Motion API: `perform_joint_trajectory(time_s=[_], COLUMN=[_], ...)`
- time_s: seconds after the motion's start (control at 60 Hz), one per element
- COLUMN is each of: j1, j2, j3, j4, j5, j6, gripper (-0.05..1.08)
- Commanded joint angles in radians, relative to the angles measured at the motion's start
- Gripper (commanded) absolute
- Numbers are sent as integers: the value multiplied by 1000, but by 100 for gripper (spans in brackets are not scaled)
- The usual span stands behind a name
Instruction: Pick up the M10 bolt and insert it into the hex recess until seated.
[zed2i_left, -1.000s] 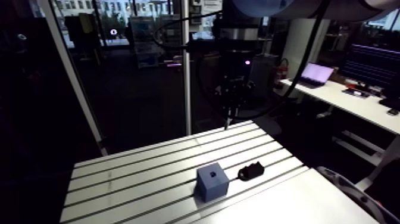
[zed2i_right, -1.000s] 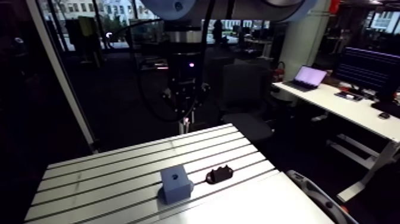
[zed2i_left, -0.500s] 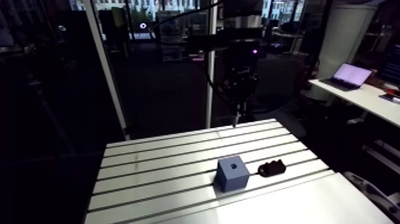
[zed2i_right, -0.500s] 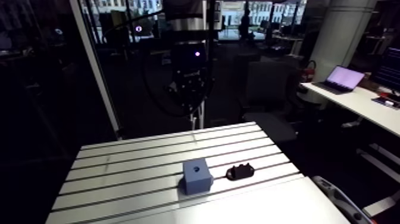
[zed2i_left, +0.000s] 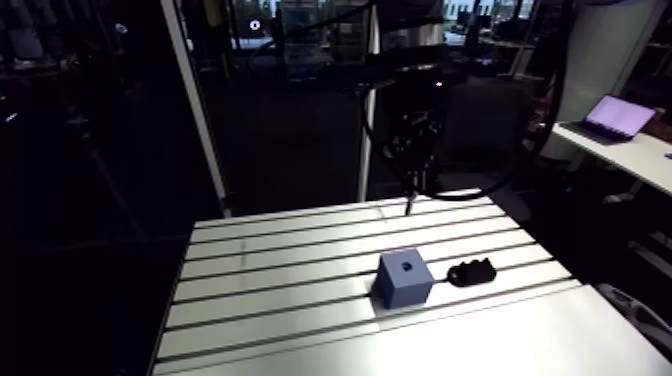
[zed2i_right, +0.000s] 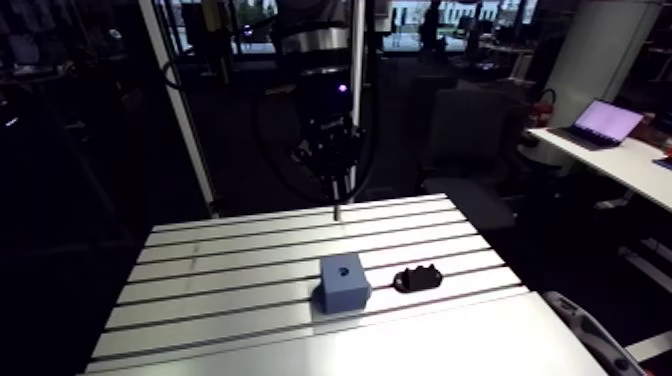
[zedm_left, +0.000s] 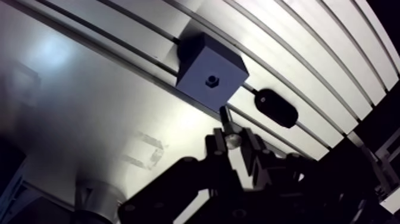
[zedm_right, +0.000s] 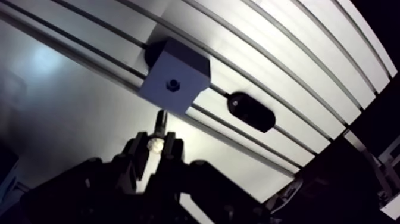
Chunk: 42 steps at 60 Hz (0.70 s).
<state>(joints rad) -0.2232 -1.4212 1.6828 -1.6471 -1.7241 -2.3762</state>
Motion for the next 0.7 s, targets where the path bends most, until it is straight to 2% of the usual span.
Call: perform_joint_trajectory(time_s=[0.017,0.267,0.333,0.7], j1=[8,11,19,19], j2=[31,43,43,34], j3=[-2,-3,8,13], j4=[-27,-27,-34,-39], j5=[-8,-10,-21,-19], j6=[-2,-4,-6,-4], gripper=[108,108,108,108])
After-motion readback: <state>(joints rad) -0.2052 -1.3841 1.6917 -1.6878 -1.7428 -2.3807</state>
